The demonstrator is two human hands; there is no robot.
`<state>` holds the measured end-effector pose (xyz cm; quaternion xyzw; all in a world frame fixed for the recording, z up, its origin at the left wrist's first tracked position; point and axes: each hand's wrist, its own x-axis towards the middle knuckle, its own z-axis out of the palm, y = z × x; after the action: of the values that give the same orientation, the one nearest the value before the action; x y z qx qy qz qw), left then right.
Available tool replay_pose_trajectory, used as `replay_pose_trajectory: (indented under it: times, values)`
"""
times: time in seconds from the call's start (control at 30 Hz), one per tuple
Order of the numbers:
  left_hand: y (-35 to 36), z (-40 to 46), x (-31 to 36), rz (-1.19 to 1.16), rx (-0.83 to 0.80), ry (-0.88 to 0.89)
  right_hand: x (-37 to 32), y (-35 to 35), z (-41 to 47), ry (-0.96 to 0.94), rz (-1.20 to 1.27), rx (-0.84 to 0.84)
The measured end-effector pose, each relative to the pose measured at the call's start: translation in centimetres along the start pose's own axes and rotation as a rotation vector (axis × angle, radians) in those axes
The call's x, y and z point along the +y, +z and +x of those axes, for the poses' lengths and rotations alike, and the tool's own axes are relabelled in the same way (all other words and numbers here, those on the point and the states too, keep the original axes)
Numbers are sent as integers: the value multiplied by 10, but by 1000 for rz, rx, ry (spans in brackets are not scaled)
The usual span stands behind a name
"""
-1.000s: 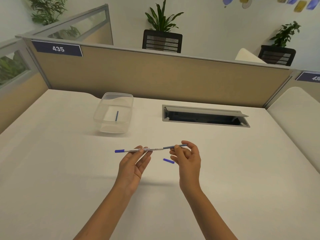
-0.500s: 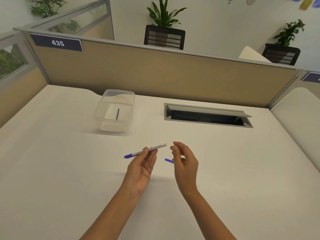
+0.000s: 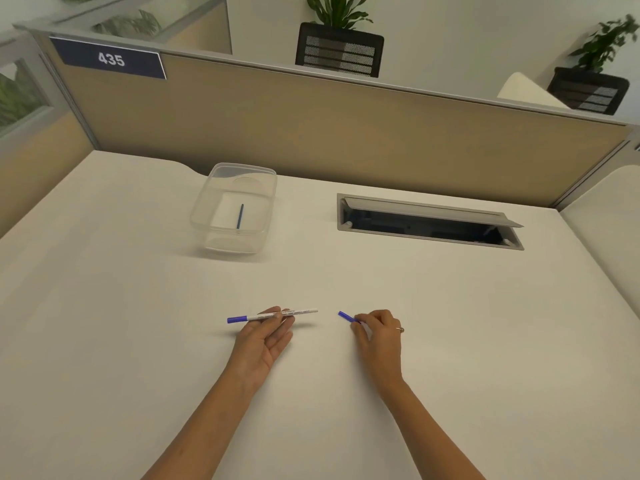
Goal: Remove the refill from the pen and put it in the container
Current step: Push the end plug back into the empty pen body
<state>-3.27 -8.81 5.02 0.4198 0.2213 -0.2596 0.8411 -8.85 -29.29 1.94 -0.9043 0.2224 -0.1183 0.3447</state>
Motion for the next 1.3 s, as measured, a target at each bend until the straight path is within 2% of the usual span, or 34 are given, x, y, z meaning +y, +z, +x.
replay_pose_trajectory:
  times: [0.13, 0.27, 0.43, 0.97, 1.3]
  values:
    - [-6, 5, -4, 7, 18, -26, -5, -5, 1, 30, 95, -38]
    - [-8, 8, -6, -4, 25, -20, -20, -13, -7, 123, 349, -109]
    - [-8, 9, -8, 14, 23, -22, -31, -11, -16, 148, 446, -182]
    - [-8, 10, -9, -19, 10, -13, -39, -7, -15, 153, 406, -190]
    - [-6, 6, -8, 19, 7, -8, -38, -15, -4, -110, 89, -179]
